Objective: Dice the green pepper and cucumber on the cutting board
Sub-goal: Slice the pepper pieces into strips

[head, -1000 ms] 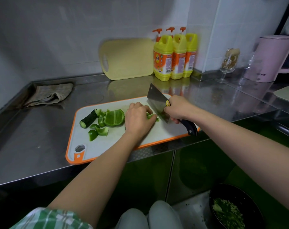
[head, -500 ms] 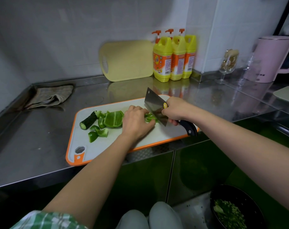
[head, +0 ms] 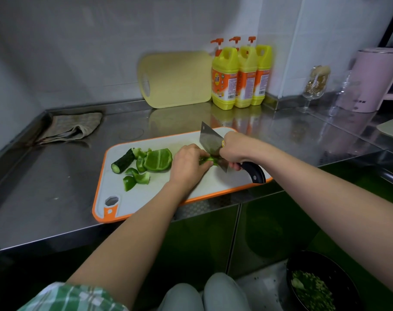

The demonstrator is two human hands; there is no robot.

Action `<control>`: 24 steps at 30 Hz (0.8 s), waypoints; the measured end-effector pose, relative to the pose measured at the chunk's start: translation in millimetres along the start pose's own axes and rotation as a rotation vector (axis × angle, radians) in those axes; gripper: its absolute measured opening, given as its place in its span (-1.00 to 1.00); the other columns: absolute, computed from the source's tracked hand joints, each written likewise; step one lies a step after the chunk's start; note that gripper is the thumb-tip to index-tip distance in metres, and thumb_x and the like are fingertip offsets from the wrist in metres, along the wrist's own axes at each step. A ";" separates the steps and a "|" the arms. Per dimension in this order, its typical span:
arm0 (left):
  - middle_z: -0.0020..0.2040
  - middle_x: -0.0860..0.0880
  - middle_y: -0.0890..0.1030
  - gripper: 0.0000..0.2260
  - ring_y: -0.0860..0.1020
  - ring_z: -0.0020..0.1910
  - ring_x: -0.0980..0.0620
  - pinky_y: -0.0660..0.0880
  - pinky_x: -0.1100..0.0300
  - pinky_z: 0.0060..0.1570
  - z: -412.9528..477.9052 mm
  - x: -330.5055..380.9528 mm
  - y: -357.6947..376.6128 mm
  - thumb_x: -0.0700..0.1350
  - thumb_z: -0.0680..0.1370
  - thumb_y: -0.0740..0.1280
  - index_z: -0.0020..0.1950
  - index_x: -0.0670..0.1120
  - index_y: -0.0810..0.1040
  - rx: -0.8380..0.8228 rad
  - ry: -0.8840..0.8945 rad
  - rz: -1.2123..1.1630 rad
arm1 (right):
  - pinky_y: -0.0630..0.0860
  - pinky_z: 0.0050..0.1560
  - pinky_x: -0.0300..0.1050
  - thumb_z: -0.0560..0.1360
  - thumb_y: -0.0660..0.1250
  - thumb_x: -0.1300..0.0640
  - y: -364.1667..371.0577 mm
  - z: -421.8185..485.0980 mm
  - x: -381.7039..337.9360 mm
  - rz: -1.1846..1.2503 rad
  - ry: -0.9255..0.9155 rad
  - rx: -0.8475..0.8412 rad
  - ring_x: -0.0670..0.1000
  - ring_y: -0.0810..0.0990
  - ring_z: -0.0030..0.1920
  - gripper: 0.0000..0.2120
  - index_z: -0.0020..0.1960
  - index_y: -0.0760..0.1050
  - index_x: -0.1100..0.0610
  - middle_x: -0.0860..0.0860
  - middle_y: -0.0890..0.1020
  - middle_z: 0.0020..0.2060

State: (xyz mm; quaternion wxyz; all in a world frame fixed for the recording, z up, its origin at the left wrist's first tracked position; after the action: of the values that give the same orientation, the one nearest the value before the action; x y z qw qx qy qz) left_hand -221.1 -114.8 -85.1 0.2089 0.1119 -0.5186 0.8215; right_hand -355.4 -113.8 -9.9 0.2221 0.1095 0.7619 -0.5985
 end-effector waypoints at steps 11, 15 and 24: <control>-0.03 -0.10 0.63 -0.79 0.56 -0.02 -0.10 0.42 0.10 -0.03 3.1 5.2 -0.5 -0.03 0.45 0.48 0.04 -0.08 0.70 0.011 -0.027 -0.064 | 0.64 -0.20 0.00 0.47 0.21 0.32 4.1 13.9 15.0 -0.022 -0.001 0.210 0.16 0.65 -0.34 -0.84 -0.28 0.45 0.23 0.16 0.63 -0.41; -0.06 -0.11 0.63 -0.81 0.56 -0.04 -0.11 0.39 0.10 -0.07 0.7 6.6 -0.5 -0.04 0.44 0.49 -0.02 -0.10 0.69 0.045 -0.056 -0.069 | 0.53 -0.36 -0.15 0.48 0.13 0.33 -5.5 2.5 11.6 -0.020 -0.015 0.099 0.03 0.54 -0.50 -0.77 -0.31 0.45 0.25 0.13 0.61 -0.44; -0.16 -0.08 0.67 -0.90 0.60 -0.16 -0.07 0.46 0.11 -0.15 -0.2 5.8 -1.6 -0.10 0.40 0.52 -0.16 -0.12 0.72 0.047 -0.061 -0.114 | 0.61 -0.18 -0.04 0.40 0.26 0.38 9.4 8.2 6.3 -0.129 -0.002 0.070 0.15 0.66 -0.29 -0.85 -0.33 0.50 0.29 0.21 0.66 -0.32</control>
State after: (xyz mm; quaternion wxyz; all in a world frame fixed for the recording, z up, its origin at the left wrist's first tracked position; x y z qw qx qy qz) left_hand -225.5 -112.7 -81.7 0.2368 0.1714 -0.4979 0.8165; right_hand -355.1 -119.8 -22.5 0.1798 0.0674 0.7458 -0.6379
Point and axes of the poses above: each hand's wrist, its own z-axis towards the middle knuckle, its own y-axis out of the palm, x = y × z, the point moved 2 cm from there along z, towards the middle knuckle
